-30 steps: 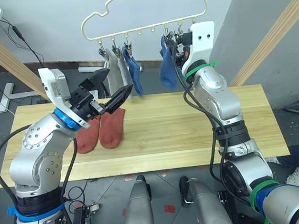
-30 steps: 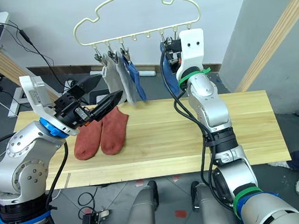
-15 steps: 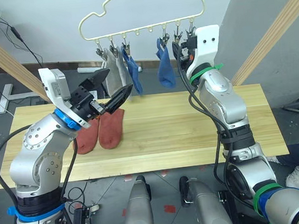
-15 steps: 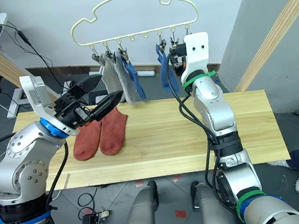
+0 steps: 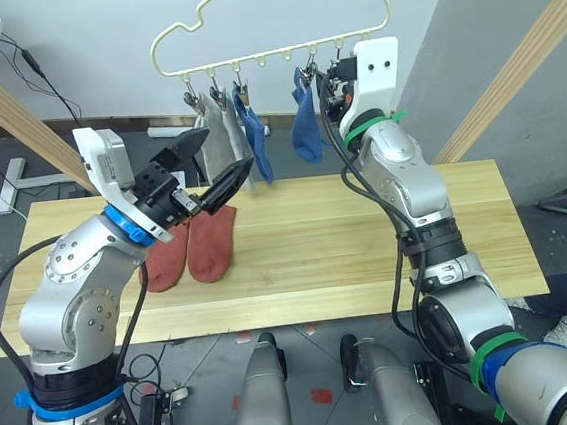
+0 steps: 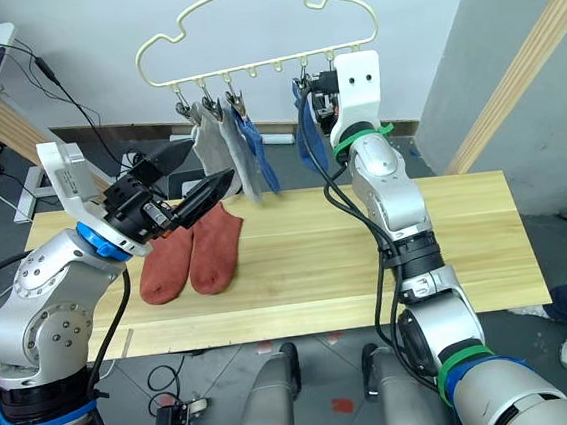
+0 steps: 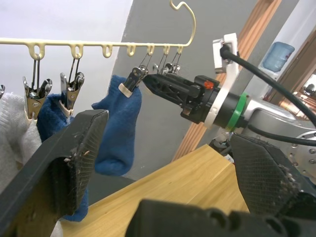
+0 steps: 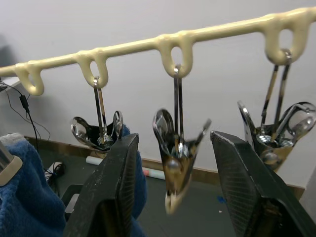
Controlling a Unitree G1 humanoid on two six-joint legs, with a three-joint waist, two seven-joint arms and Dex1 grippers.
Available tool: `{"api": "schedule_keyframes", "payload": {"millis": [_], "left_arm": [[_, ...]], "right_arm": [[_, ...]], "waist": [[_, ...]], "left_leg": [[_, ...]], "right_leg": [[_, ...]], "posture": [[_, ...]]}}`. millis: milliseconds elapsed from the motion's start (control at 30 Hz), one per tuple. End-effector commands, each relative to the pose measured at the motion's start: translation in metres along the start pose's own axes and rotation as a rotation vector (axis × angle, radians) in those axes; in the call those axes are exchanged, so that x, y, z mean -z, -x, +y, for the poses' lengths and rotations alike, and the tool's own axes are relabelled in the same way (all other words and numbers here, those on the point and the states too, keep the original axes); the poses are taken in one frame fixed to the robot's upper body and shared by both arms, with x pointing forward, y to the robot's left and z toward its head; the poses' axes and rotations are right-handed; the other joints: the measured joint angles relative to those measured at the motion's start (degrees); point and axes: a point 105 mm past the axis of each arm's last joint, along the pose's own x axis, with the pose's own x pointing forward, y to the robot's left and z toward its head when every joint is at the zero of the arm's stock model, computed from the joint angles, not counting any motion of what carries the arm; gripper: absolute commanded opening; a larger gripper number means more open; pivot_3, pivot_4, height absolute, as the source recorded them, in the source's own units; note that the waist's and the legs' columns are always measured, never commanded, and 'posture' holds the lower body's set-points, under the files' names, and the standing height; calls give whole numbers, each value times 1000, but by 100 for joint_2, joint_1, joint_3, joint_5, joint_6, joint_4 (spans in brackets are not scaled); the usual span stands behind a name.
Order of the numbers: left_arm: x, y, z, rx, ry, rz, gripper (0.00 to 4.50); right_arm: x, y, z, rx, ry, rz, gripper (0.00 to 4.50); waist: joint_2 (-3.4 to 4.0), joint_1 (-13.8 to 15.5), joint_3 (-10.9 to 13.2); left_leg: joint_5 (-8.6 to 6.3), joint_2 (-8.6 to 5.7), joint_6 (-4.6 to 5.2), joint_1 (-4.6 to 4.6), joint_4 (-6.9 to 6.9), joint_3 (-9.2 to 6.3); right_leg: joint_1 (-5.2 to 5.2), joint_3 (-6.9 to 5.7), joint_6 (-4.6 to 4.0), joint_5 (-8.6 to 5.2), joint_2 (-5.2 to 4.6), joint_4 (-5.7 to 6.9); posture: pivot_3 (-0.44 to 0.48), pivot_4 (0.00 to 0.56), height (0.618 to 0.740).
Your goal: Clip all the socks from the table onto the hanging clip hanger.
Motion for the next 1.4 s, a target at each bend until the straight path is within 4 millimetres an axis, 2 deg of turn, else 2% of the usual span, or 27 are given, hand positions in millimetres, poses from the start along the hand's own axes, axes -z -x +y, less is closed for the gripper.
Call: {"api": "schedule_keyframes", "payload": {"millis": [33, 233, 600, 1033, 1133, 1267, 1333, 1400], "left_arm": [[-12, 0, -7, 20, -29, -34, 4500], [-11, 1, -8, 15, -27, -31, 4500], [-10, 1, -9, 14, -23, -27, 4500], [-10, 2, -10, 12, -19, -26, 4500], [-10, 1, -10, 11, -16, -27, 4500], [-10, 1, -10, 11, -14, -27, 4500], [-8, 2, -10, 11, -9, -23, 4500], [-2, 3, -10, -1, -1, 2, 4500]], "right_arm": [[-26, -5, 7, -12, -26, -92, 2413], [-30, -5, 23, -61, -53, -106, 2413], [-29, -9, 33, -102, -110, -93, 2413], [-27, -11, 32, -104, -118, -82, 2413], [-26, -11, 31, -106, -124, -81, 1796], [-26, -11, 30, -105, -130, -81, 489], [-25, -11, 28, -102, -131, -81, 107], [-26, -11, 23, -98, -136, -78, 6]], "waist": [[0, 0, 0], [0, -1, 0], [1, 0, 1], [2, 0, 1], [2, 0, 1], [2, 0, 2], [3, 0, 2], [4, -1, 2]], "left_leg": [[0, 0, 0, 0, 0, 0], [0, 0, 0, 0, -2, 0], [0, 0, 0, 0, -3, -1], [0, 0, 0, 0, -6, 0], [0, 1, 0, 0, -7, -1], [0, 1, 0, 0, -7, -1], [0, 1, 0, 0, -8, 0], [0, 1, 0, 0, -8, 0]], "right_leg": [[0, 0, 0, 0, 0, 0], [0, -1, 0, 0, 0, 0], [-1, 0, 0, 0, 0, -1], [-2, -1, 0, 0, 0, -3], [-2, -1, 0, 0, 0, -3], [-2, -1, 0, -1, 0, -4], [-2, 0, 0, -1, 0, -5], [-2, 0, 0, -1, 0, -5]], "posture": [[252, 371, 740], [253, 373, 740], [259, 376, 740], [260, 382, 740], [260, 380, 740], [257, 382, 740], [257, 382, 740], [253, 386, 740]]}}
